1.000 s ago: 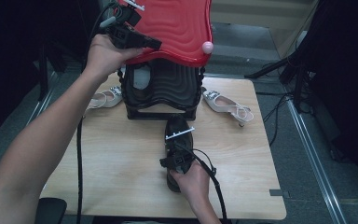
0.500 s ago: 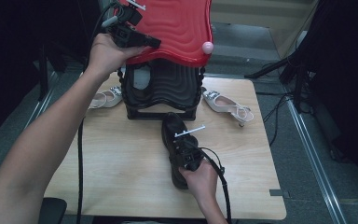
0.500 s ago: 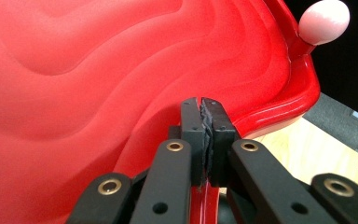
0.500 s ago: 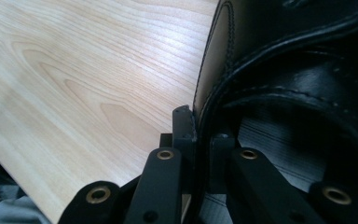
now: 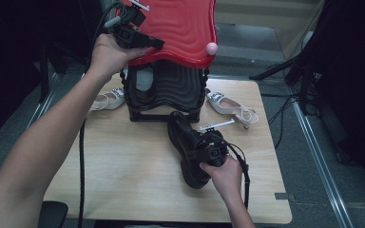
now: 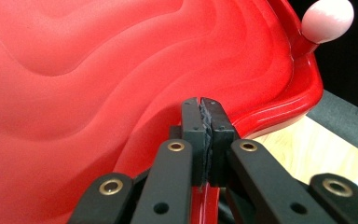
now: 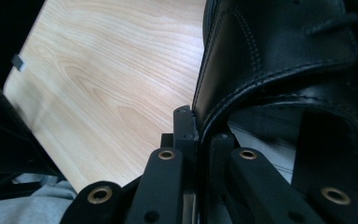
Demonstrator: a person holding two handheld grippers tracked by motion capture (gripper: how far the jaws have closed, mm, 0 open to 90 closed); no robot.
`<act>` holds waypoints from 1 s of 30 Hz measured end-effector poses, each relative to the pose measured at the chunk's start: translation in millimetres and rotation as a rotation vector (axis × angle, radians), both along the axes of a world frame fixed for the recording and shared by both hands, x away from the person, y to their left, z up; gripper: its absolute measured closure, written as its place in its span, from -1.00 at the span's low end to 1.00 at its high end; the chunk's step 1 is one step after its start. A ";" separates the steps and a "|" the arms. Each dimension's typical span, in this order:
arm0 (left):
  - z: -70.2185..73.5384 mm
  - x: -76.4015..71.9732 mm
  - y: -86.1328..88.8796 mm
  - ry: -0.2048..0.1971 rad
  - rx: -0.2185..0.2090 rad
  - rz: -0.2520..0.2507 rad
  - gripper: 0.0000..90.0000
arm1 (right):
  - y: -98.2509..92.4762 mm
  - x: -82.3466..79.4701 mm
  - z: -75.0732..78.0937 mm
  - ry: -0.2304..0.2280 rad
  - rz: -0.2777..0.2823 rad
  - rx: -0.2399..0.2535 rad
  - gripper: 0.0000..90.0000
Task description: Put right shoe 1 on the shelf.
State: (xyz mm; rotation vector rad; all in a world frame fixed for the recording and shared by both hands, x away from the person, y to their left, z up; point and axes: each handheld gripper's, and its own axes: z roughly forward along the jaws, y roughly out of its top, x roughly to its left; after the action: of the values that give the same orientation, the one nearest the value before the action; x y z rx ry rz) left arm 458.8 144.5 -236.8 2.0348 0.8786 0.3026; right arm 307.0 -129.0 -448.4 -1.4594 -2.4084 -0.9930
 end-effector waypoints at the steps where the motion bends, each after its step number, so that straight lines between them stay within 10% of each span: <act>1: 0.0 0.0 0.0 0.000 0.000 0.000 0.99 | 0.0 0.0 0.0 0.000 0.000 0.000 0.95; 16: -0.4 1.7 1.7 0.012 -0.013 -0.008 1.00 | -11.3 -13.6 47.1 -0.015 0.053 0.074 0.94; 30: -0.3 1.7 2.1 0.017 -0.013 -0.009 1.00 | -5.9 -2.9 101.6 -0.140 0.062 0.091 0.94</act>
State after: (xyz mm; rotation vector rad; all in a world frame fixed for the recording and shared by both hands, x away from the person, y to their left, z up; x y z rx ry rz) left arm 460.5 146.6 -237.0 2.0318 0.8795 0.2746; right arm 304.1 -135.0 -346.7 -1.3178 -2.4500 -1.2109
